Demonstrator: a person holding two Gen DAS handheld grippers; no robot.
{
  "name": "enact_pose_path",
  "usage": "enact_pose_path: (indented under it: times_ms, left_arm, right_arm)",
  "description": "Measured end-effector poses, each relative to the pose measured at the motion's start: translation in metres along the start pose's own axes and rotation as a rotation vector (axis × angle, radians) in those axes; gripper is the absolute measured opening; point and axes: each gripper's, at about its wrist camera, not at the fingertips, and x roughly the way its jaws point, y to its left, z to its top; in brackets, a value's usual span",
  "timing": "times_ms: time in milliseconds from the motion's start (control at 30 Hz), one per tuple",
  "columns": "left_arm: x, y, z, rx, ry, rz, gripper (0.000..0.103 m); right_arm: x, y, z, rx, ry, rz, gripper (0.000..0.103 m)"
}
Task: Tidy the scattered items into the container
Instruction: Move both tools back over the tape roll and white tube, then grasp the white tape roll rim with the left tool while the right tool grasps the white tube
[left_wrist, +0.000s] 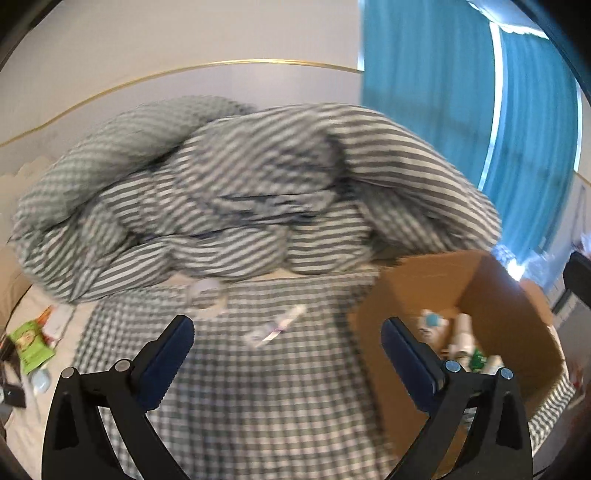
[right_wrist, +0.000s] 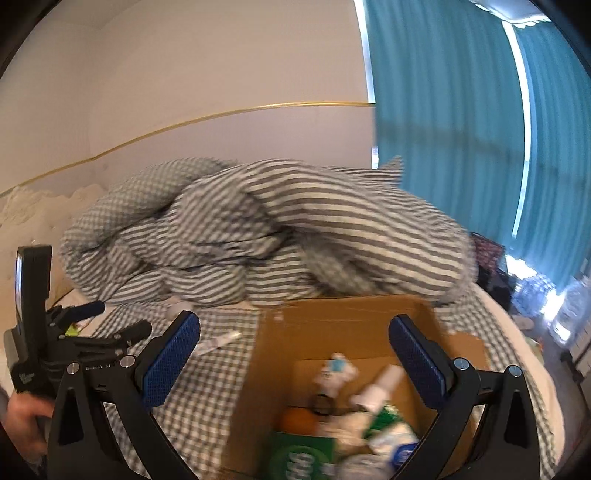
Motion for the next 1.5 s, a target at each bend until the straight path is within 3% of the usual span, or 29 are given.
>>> enact_pose_path:
  times_ms: [233,433,567,800,1167,1267,1400,1500]
  left_arm:
    - [0.0,0.08,-0.006,-0.073,-0.007,0.084,0.103]
    - [0.018,0.12,-0.009,-0.075,-0.013,0.142,0.103]
    - [0.048,0.139,-0.008,-0.087,0.023,0.148,0.103]
    - [0.113,0.149,-0.007,-0.063,0.058,0.174,0.103]
    - [0.212,0.174,-0.004,-0.166,0.136,0.16,0.103]
    - [0.241,0.179,-0.005,-0.165,0.187,0.163,0.097]
    - [0.277,0.179,-0.012,-0.144,0.259,0.167,0.076]
    - [0.3,0.173,-0.018,-0.111,0.313,0.163,0.074]
  right_arm:
    - [0.041,0.07,-0.005,-0.024,0.057,0.078,0.103]
    - [0.084,0.112,-0.021,-0.031,0.137,0.136,0.103]
    - [0.108,0.13,-0.033,-0.039,0.177,0.148,0.103]
    - [0.165,0.131,-0.04,0.017,0.243,0.159,0.103]
    - [0.239,0.114,-0.054,0.041,0.323,0.075,0.103]
    - [0.25,0.111,-0.058,0.052,0.338,0.069,0.103]
    - [0.255,0.111,-0.062,0.049,0.348,0.066,0.103]
    - [0.255,0.111,-0.063,0.039,0.352,0.06,0.103]
